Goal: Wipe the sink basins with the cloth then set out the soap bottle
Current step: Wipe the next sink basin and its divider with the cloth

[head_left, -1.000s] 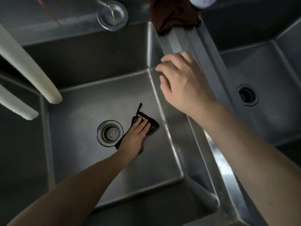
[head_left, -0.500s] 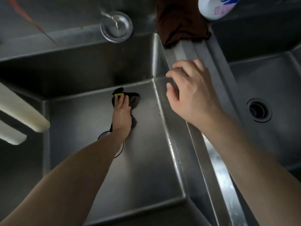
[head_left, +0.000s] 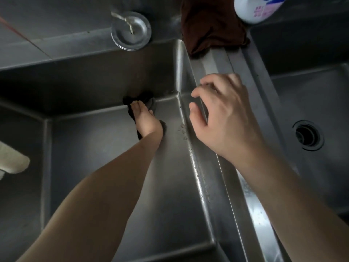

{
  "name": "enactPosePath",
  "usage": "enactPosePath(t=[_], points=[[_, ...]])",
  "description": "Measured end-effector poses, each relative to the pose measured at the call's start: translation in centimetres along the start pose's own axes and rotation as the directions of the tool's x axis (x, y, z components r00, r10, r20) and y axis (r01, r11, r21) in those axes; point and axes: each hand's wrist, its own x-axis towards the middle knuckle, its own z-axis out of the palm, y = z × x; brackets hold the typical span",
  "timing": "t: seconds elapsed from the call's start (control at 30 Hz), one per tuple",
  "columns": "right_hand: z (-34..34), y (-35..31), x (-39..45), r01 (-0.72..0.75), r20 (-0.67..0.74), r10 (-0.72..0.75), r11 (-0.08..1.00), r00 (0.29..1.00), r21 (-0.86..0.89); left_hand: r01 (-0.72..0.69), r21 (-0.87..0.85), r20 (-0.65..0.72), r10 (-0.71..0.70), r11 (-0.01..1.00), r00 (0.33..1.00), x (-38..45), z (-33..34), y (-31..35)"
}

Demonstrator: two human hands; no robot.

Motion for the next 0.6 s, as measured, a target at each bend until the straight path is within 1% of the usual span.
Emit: enactPosePath(t=[0.03,0.07,0.13,0.17,0.23,0.27,0.37,0.47,0.6], points=[[0.0,0.0,0.0,0.002,-0.004,-0.002,1.000,1.000,0.008,-0.099,0.019,0.027,0.099,0.995,0.995,-0.8,0.8,0.9],[0.0,-0.1,0.0,0.003,-0.006,-0.002,1.000,1.000,0.014,-0.215,0.033,0.073,0.212,0.976,0.975,-2.2,1.7,1.8],[0.0,-0.1,-0.2,0.003,-0.011,-0.002,1.000,1.000,0.007,-0.371,0.031,0.163,0.361,0.928,0.918,-4.2,3.9,3.4],[0.1,-0.1,-0.2,0.005,-0.012,-0.005,1.000,1.000,0.005,-0.383,-0.034,0.197,0.382,0.923,0.903,-4.5,4.6,3.8],[0.0,-0.1,-0.2,0.011,-0.021,-0.011,1.000,1.000,0.022,-0.408,-0.010,0.215,0.400,0.913,0.891,-3.7,4.7,3.1],[0.0,0.0,-0.1,0.009,-0.028,-0.008,0.999,1.000,0.033,-0.445,0.028,0.257,0.424,0.895,0.868,-3.0,4.5,2.4],[0.1,0.0,-0.2,0.001,-0.042,0.001,0.999,0.999,0.046,-0.513,0.040,0.329,0.474,0.857,0.817,-1.5,4.0,1.5],[0.1,0.1,-0.1,0.004,-0.032,-0.002,0.999,0.999,0.052,-0.525,-0.040,0.310,0.510,0.850,0.802,-1.8,2.8,0.9],[0.1,0.2,-0.2,0.016,-0.030,-0.015,0.999,0.999,0.042,-0.679,-0.054,0.302,0.660,0.732,0.688,-2.8,1.0,-3.3]])
